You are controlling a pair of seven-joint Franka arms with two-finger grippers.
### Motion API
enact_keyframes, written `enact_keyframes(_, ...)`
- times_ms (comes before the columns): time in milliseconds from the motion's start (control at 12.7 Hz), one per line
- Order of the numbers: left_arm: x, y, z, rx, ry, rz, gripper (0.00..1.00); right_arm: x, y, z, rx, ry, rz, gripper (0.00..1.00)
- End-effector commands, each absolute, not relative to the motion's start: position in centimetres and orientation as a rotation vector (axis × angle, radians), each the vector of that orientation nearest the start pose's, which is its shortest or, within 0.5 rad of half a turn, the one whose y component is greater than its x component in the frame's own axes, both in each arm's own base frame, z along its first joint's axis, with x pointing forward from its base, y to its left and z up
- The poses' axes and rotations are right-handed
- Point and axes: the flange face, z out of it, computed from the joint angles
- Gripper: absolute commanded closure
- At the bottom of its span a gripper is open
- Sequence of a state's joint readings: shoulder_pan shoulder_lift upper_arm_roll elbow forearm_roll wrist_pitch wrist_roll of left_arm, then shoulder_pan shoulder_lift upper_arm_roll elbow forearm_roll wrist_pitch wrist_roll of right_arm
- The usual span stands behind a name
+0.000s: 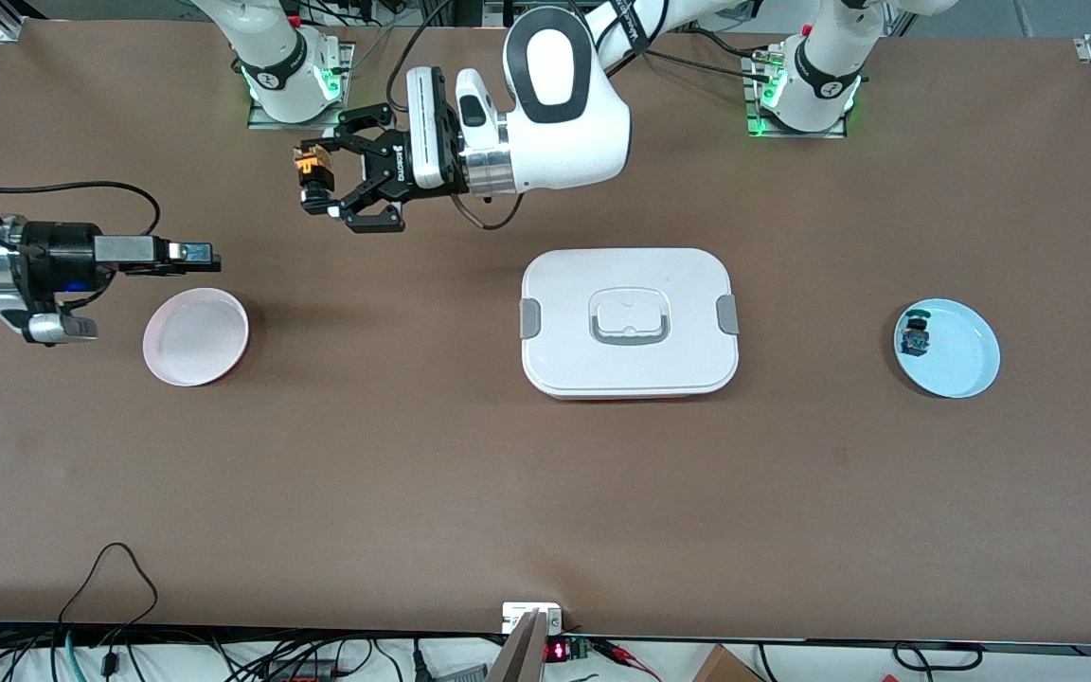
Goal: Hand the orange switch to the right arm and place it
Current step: 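Bring the right gripper to the switch while the left gripper holds it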
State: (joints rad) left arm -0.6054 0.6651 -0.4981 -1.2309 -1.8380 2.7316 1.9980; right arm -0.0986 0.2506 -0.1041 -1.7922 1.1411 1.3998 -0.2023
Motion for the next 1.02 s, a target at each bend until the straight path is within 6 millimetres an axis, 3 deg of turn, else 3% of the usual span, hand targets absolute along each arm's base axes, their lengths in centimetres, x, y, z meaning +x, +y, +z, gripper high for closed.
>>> enact_keyframes(0, 47.4, -61.4, 46.7, 1.411, -0.959, 1.166, 1.0, 57.6, 0.4, 44.5, -1.775, 0.202, 0.38, 0.0)
enact_keyframes(315, 47.0, -61.6, 46.7, 1.428, -0.96, 1.169, 0.99, 56.2, 1.5, 46.2, -1.698, 0.159, 0.507, 0.0)
enact_keyframes(944, 47.0, -61.6, 46.7, 1.429, -0.962, 1.172, 0.99, 54.4, 2.7, 44.7, -1.557, 0.197, 0.525, 0.0)
